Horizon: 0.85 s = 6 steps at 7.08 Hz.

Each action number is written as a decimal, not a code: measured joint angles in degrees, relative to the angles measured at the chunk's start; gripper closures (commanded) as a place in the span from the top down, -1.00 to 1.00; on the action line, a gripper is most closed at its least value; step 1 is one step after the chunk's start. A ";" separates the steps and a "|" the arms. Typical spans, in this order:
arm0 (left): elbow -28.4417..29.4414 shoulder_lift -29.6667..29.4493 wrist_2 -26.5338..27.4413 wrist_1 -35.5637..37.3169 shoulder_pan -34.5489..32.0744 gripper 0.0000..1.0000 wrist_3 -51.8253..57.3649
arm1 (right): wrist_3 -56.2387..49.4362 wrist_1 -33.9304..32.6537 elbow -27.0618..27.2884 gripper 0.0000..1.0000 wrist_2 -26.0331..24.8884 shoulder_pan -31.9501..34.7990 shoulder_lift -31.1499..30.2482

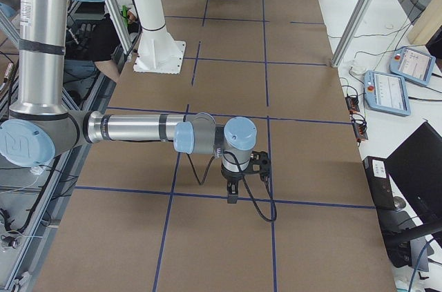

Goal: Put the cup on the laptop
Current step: 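Lower the held mug onto the silver laptop with the left gripper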

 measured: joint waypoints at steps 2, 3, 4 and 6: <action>-0.04 -0.12 0.00 -0.16 2.34 -1.00 -1.08 | 0.00 0.00 0.00 1.00 0.00 0.00 0.00; 0.04 -0.17 0.03 -0.17 2.98 -1.00 -1.09 | 0.00 0.00 0.00 1.00 0.00 0.00 0.00; 0.07 -0.18 0.40 -0.17 3.57 -1.00 -0.96 | 0.00 0.00 0.00 1.00 -0.02 0.00 0.00; 0.37 -0.16 1.42 -0.18 4.07 -1.00 0.00 | 0.00 0.00 0.00 1.00 -0.02 0.00 0.00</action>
